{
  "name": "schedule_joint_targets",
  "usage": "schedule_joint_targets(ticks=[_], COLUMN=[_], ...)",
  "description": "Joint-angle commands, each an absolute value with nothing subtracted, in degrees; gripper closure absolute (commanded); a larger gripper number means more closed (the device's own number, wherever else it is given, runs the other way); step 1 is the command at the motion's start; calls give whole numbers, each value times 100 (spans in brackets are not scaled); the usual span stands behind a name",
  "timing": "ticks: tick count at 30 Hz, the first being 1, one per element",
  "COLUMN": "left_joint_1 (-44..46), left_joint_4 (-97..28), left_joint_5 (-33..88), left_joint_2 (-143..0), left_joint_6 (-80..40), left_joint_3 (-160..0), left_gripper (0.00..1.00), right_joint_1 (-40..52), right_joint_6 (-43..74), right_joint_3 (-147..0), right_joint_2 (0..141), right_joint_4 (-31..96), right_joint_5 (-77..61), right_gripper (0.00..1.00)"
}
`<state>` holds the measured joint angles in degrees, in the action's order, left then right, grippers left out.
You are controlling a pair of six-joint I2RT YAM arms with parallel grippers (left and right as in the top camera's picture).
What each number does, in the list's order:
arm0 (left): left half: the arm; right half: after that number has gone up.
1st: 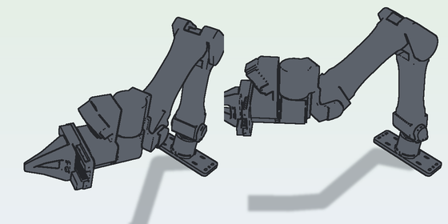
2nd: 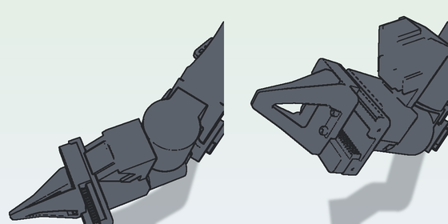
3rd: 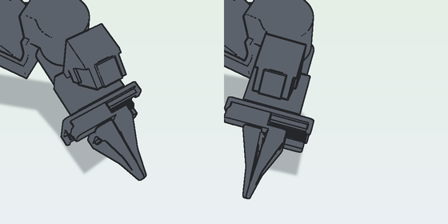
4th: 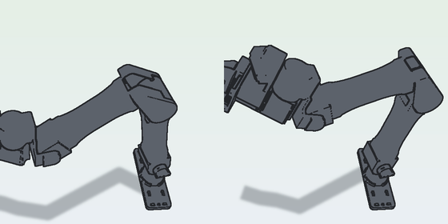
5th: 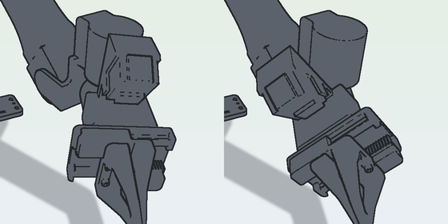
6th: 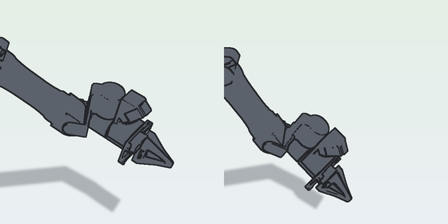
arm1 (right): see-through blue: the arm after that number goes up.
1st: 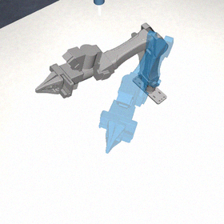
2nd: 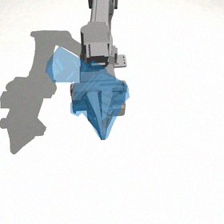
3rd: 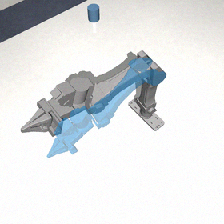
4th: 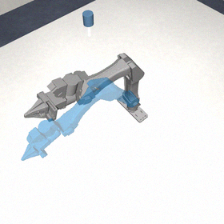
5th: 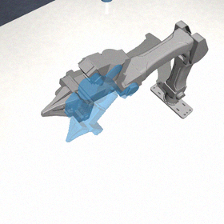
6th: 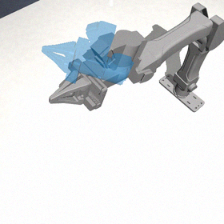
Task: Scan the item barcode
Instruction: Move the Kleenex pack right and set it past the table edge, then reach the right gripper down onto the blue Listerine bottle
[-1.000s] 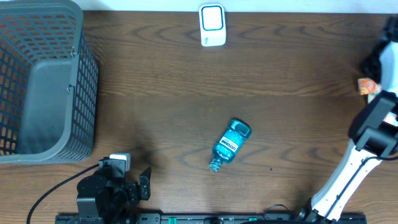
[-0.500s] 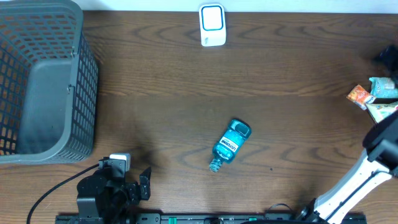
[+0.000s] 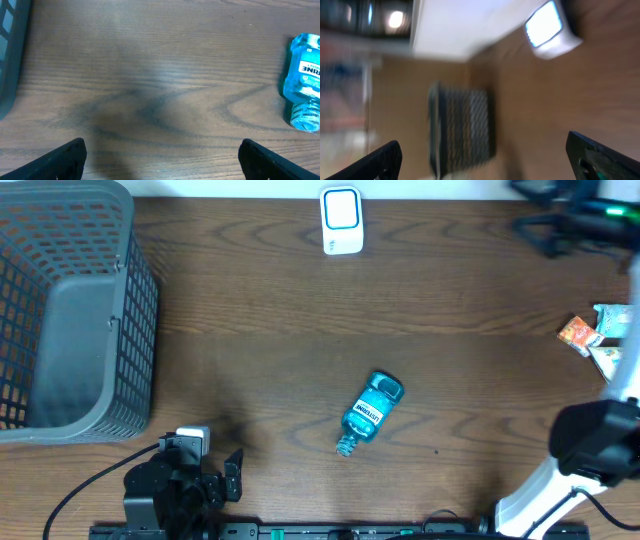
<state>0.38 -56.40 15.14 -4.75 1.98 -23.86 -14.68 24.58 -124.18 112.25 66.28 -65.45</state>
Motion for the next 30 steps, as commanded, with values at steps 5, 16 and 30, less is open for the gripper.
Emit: schedule_joint_targets(ticks=[5, 16, 30], left_joint_1=[12, 12, 12], left_joint_4=[-5647, -5647, -5647], left_joint_5=[1586, 1586, 1586], left_joint_2=[-456, -456, -456], left_joint_6=[276, 276, 276], left_joint_3=[-2438, -2438, -2438], left_gripper=[3, 3, 3], right_joint_1=[819, 3946, 4287], right_joint_6=[2324, 5931, 6799], right_joint_3=[-12398, -11915, -9100], right_joint_2=[11284, 11480, 11480], right_joint_4=[7988, 9732, 8281], right_joint_5=[-3035, 1052, 14], right_gripper=[1, 1, 1])
